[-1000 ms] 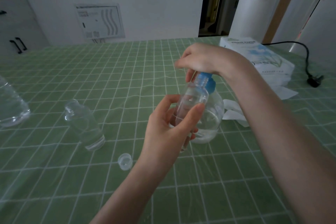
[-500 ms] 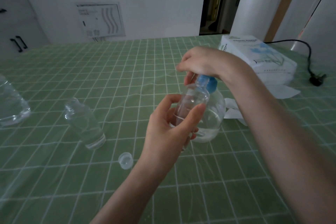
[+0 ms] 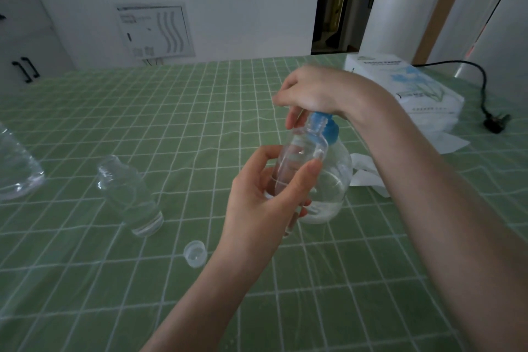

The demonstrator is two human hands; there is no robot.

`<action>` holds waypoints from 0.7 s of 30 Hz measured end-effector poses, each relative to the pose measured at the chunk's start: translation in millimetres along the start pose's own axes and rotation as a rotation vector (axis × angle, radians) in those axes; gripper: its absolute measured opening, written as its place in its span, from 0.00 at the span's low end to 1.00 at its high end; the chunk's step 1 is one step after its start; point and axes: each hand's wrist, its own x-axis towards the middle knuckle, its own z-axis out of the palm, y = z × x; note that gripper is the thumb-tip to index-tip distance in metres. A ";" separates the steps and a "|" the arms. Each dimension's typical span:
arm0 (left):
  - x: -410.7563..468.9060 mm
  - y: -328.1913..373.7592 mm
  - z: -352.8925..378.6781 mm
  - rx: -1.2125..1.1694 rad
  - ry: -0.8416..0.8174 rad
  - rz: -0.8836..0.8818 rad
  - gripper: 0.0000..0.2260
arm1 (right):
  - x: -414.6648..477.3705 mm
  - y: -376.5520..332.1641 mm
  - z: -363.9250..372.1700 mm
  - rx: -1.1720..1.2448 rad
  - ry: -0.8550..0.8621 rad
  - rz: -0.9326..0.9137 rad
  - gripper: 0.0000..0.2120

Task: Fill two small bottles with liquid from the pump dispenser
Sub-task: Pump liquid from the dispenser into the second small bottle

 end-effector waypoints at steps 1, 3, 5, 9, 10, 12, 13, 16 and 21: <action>-0.1 -0.2 0.1 0.002 -0.002 -0.004 0.16 | -0.2 1.0 0.8 -0.004 -0.003 0.003 0.17; -0.3 -1.1 0.1 0.008 -0.004 -0.011 0.16 | -0.4 2.9 3.1 -0.006 -0.012 0.011 0.17; -0.7 -1.8 0.3 0.015 -0.006 -0.010 0.17 | -1.1 3.7 4.1 0.001 -0.012 0.016 0.18; -0.9 -1.6 0.5 0.005 -0.002 -0.011 0.18 | -2.1 2.3 3.4 0.002 -0.007 0.016 0.17; -0.9 -1.4 0.6 0.005 -0.003 -0.009 0.17 | -2.6 1.7 2.5 -0.004 -0.005 0.015 0.17; -0.7 -0.2 0.4 0.002 -0.007 -0.003 0.17 | -3.3 -0.2 -0.5 -0.020 0.008 0.015 0.17; -0.6 0.3 0.2 0.000 -0.009 0.001 0.16 | -3.3 -1.1 -2.3 -0.029 0.017 0.018 0.17; -0.4 1.1 0.3 -0.008 -0.006 0.005 0.15 | -3.4 -3.2 -4.9 -0.052 0.018 0.027 0.17; -0.5 0.3 0.7 -0.020 -0.014 0.001 0.14 | -2.9 -3.0 -3.1 -0.035 -0.004 0.023 0.16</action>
